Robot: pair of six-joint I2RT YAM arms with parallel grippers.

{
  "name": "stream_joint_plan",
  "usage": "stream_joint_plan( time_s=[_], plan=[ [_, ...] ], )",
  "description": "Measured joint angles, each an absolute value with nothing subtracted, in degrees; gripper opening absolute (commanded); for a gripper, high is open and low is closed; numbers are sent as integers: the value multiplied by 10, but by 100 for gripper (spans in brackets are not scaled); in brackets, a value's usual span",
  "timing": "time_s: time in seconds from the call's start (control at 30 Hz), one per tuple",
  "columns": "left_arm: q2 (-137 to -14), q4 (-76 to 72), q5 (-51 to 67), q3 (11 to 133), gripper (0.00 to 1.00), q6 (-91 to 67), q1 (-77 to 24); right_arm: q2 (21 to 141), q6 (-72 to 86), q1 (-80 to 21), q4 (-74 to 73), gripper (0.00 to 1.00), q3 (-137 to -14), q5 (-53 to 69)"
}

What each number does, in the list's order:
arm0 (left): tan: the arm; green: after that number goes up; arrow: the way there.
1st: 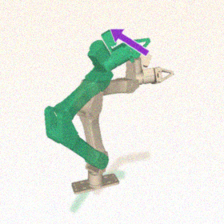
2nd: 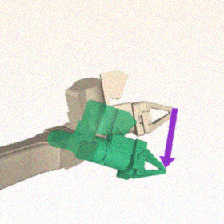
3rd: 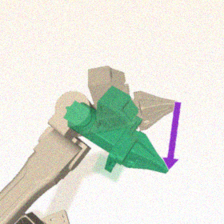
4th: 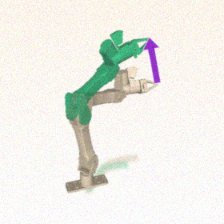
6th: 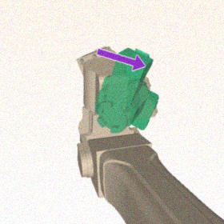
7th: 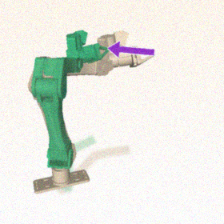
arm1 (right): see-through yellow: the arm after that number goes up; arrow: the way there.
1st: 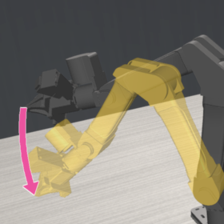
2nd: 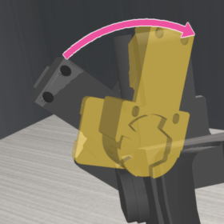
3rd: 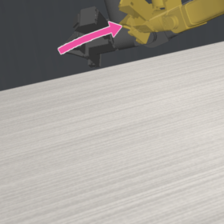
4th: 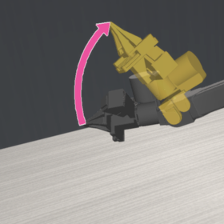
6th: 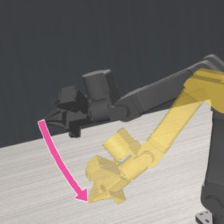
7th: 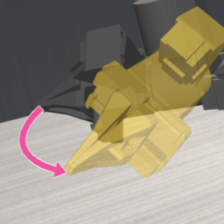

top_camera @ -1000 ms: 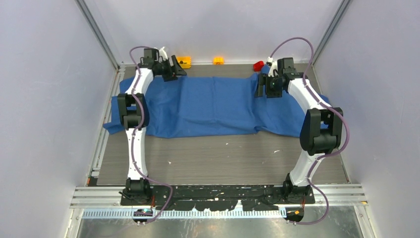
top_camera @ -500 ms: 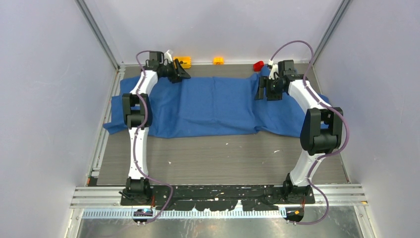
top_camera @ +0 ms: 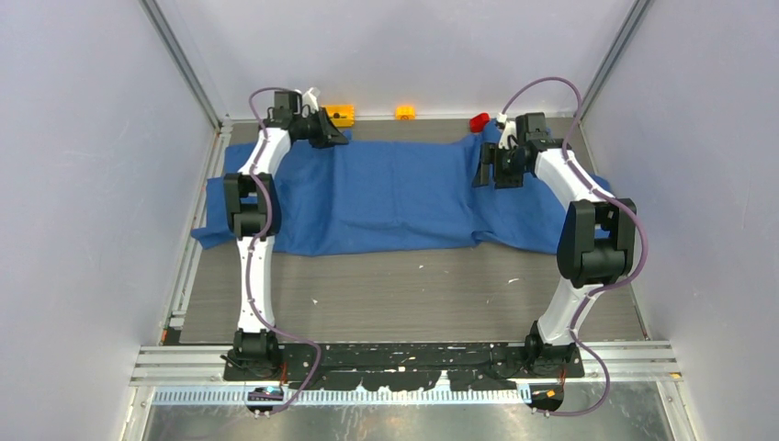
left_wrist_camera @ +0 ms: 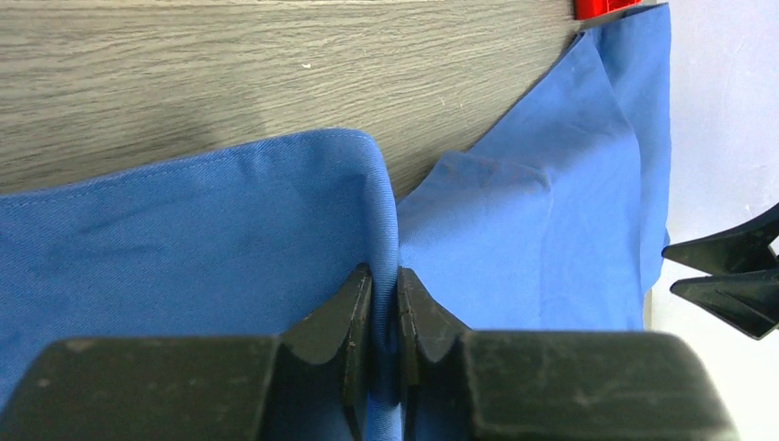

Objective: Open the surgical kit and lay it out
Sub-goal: Open the surgical kit at the center of the board.

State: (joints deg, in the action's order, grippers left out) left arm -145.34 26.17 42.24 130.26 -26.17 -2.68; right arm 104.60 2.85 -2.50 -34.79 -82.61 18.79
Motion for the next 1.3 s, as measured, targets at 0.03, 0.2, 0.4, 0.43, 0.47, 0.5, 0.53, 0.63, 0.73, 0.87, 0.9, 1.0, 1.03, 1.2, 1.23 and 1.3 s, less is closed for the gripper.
stream_joint_plan(
  time_s=[0.03, 0.2, 0.4, 0.43, 0.47, 0.5, 0.53, 0.63, 0.73, 0.87, 0.9, 1.0, 1.03, 1.2, 1.23, 1.3],
  plan=[
    [-1451, 265, 420, 1302, 12, -257, -27, 1046, 29, -25, -348, 70, -826, 188],
    [-1439, 275, 416, 1300, 9, -246, -27, 1046, 29, -21, -348, 70, -826, 192],
    [-1403, 281, 426, 1283, 0, -233, -30, 1043, 27, -17, -348, 70, -826, 192],
    [-1394, 281, 429, 1279, 0, -230, -31, 1042, 26, -16, -348, 70, -826, 192],
    [-1382, 281, 432, 1272, 0, -225, -32, 1040, 26, -15, -348, 70, -826, 192],
    [-1370, 281, 436, 1265, 0, -220, -34, 1037, 25, -14, -348, 70, -826, 193],
    [-1354, 281, 438, 1255, 0, -215, -36, 1035, 24, -14, -348, 70, -826, 193],
    [-1307, 282, 441, 1220, 0, -186, -48, 1031, 22, -13, -348, 70, -826, 194],
    [-1254, 285, 442, 1172, 0, -145, -63, 1026, 18, -11, -348, 70, -826, 195],
    [-1177, 292, 439, 1085, 0, -76, -88, 1016, 3, -10, -348, 71, -826, 203],
    [-1153, 295, 437, 1055, 0, -50, -96, 1012, -4, -10, -348, 71, -826, 209],
    [-1086, 308, 434, 971, 0, 25, -114, 995, -27, -10, -348, 72, -826, 232],
    [-1062, 313, 431, 941, 0, 52, -120, 989, -36, -10, -349, 72, -826, 243],
    [-938, 353, 407, 804, 0, 203, -157, 981, -76, -11, -359, 73, -844, 291],
    [-929, 358, 404, 796, 0, 212, -167, 981, -81, -14, -362, 73, -850, 298],
    [-891, 368, 375, 757, 0, 261, -197, 982, -87, -19, -365, 73, -864, 305]
  ],
)
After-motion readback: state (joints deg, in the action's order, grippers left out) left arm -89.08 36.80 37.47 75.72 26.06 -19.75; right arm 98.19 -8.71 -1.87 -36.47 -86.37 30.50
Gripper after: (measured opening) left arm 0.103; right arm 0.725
